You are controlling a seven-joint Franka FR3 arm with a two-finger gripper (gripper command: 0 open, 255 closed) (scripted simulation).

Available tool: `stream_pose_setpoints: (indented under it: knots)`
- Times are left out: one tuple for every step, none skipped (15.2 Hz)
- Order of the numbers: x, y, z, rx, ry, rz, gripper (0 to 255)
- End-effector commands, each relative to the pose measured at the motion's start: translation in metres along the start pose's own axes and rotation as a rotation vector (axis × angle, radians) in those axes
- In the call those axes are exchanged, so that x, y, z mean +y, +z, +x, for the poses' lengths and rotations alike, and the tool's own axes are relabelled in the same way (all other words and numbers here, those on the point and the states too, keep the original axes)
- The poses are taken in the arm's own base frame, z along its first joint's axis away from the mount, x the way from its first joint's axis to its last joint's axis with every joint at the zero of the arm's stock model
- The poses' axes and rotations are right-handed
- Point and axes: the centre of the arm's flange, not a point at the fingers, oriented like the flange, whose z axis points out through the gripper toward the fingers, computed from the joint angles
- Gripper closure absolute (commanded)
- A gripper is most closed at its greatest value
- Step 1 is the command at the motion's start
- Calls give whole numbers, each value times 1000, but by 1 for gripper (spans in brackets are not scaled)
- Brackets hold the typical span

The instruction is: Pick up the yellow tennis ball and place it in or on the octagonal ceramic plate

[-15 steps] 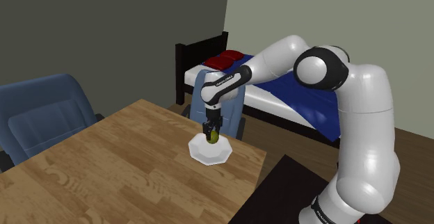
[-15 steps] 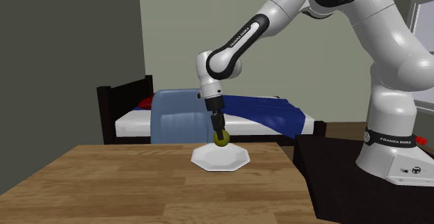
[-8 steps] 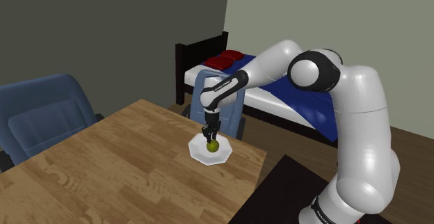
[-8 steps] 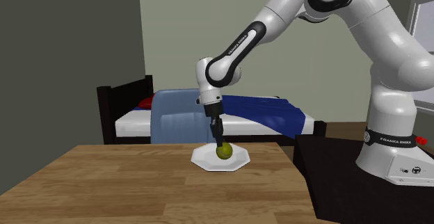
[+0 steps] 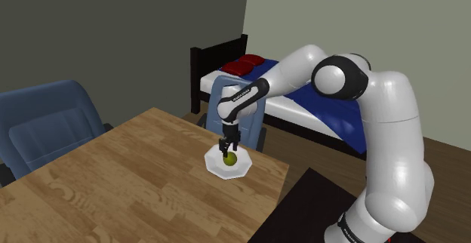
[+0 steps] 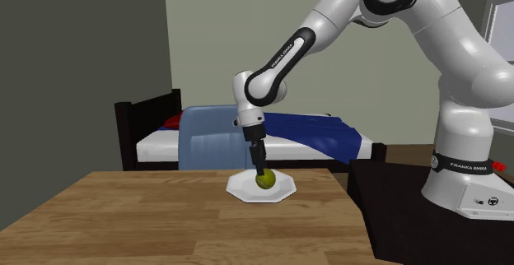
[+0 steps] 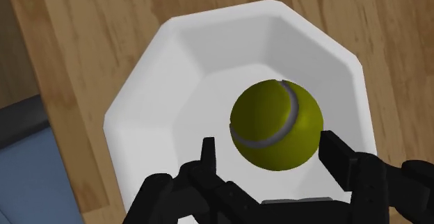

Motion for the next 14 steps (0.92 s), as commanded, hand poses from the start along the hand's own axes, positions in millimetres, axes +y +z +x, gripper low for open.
stream_pose_setpoints:
  knots:
    - [0, 7, -2, -11, 1, 1, 0]
    - [0, 7, -3, -11, 2, 1, 0]
    - [-1, 7, -3, -11, 2, 1, 0]
    - [1, 4, 1, -12, 2, 2, 0]
    - [2, -10, 2, -12, 2, 2, 0]
    - [2, -23, 2, -12, 2, 2, 0]
    - [2, -36, 2, -12, 2, 2, 0]
    - [2, -46, 2, -12, 2, 2, 0]
    - [2, -46, 2, -12, 2, 2, 0]
    - [2, -46, 2, -12, 2, 2, 0]
    - [2, -46, 2, -12, 2, 2, 0]
    - [2, -46, 2, -12, 2, 2, 0]
    - [2, -46, 2, -12, 2, 2, 0]
    - [2, -46, 2, -12, 2, 2, 0]
